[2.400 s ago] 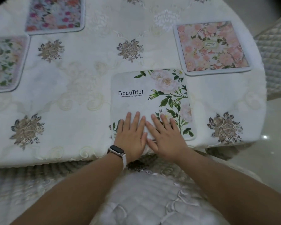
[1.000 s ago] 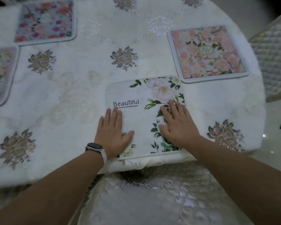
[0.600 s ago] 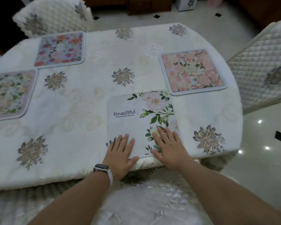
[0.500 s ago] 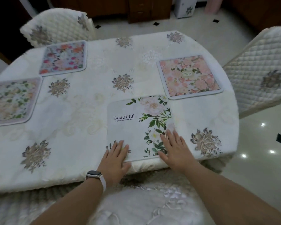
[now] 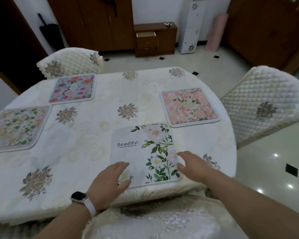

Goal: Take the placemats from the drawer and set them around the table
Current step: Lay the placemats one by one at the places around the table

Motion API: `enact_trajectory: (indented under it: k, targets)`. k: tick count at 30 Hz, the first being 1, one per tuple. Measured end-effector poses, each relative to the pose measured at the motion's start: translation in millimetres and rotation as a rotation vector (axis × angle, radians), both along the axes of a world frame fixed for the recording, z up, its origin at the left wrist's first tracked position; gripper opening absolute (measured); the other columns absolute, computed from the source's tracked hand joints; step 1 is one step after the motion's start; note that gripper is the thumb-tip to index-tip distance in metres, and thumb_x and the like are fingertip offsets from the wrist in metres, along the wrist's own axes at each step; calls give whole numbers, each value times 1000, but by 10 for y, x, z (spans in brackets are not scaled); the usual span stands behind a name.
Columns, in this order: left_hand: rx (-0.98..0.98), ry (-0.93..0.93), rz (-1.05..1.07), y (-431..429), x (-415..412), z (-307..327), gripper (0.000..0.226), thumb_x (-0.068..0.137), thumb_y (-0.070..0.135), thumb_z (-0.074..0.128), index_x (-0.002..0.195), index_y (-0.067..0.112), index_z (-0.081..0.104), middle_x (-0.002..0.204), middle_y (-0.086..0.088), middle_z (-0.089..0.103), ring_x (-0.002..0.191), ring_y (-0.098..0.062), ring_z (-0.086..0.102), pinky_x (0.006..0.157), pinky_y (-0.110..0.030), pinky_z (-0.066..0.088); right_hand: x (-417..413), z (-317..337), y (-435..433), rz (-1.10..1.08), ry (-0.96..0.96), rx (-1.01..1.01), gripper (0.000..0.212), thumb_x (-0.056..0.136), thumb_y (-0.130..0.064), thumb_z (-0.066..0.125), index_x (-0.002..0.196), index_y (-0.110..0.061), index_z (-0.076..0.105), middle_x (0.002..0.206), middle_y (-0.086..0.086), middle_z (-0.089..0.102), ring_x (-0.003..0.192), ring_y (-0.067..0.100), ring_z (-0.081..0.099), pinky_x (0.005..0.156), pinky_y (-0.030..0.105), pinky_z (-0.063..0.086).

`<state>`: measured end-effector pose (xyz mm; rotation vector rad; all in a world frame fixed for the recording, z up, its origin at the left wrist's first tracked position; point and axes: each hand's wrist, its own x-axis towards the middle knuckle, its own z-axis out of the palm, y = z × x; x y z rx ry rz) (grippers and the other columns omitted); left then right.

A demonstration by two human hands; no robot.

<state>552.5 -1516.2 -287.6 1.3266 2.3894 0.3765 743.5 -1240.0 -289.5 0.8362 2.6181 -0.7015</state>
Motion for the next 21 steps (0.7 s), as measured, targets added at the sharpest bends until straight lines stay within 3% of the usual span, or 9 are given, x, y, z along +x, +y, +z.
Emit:
enact_trajectory:
  k: [7,10,15,21]
  targets:
    - [98,133,-178,586,6,21,72,85,62,28,146,25,41,148,1,44,133,-18,43,107,-35,36,277,300,-121,-178,68,43,45,97,-42,45,139,-25,45,136,-8,48,118,14,52,94,33,42]
    - [110,118,-236,816,178,40,61,92,53,40,146,26,41,150,3,42,134,-17,40,108,-34,34,540,346,-52,-240,66,79,36,95,-39,47,125,-20,56,123,-4,56,113,19,54,90,34,45]
    - [140,188,-424,1251,421,184,55,86,47,42,130,19,59,133,-4,59,119,-25,57,93,-43,52,915,457,197,-297,83,155,45,95,-39,47,137,-23,48,139,-4,49,125,17,46,100,32,40]
    - [132,268,-524,1956,814,291,56,88,49,43,135,20,54,138,-4,56,125,-28,53,98,-45,47,1306,457,656,-198,79,281,47,95,-41,43,138,-23,46,137,-5,50,123,18,46,100,36,41]
